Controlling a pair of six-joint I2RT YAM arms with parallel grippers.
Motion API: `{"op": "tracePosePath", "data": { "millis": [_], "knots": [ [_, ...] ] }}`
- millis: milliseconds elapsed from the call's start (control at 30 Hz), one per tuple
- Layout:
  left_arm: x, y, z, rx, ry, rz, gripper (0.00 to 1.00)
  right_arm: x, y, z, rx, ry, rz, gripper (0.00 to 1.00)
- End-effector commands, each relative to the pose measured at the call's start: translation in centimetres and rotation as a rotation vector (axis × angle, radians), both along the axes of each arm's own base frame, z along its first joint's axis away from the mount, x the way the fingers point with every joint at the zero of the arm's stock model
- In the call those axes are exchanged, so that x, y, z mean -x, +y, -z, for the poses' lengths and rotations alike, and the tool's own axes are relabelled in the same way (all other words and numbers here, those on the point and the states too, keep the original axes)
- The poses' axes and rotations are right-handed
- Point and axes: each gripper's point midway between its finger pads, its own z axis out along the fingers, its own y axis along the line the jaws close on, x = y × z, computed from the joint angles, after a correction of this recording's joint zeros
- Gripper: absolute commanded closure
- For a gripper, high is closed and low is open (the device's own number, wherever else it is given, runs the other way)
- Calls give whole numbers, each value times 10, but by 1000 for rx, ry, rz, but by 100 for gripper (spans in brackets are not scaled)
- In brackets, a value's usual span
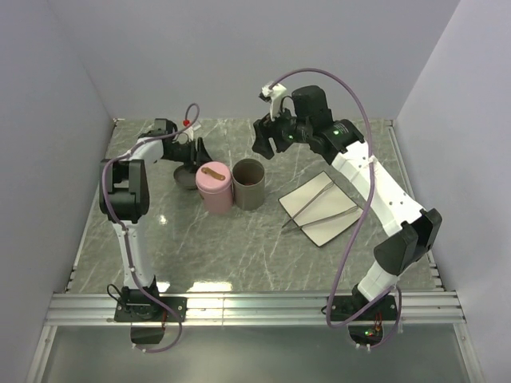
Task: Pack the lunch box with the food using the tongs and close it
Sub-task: Move the packing box to the center of the board.
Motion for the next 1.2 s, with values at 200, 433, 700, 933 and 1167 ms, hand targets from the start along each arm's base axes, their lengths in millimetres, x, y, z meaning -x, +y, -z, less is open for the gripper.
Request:
{"op": "tracePosePath", "data": {
  "millis": [200, 433, 700, 933, 1167],
  "knots": [
    [51, -10, 2, 44, 17, 168, 48, 12, -17, -25, -49, -33, 11, 25],
    [100, -12, -8, 126, 56, 285, 50, 13, -19, -17, -34, -20, 15, 25],
    [138, -12, -12, 174, 68, 365, 55, 17, -22, -9, -25, -3, 17, 25],
    [147, -8, -14, 93, 21, 355, 55, 20, -23, -6, -25, 5, 16, 25],
    [145, -2, -21, -14, -59, 349, 51, 23, -26, -9, -23, -5, 19, 25]
  ]
}}
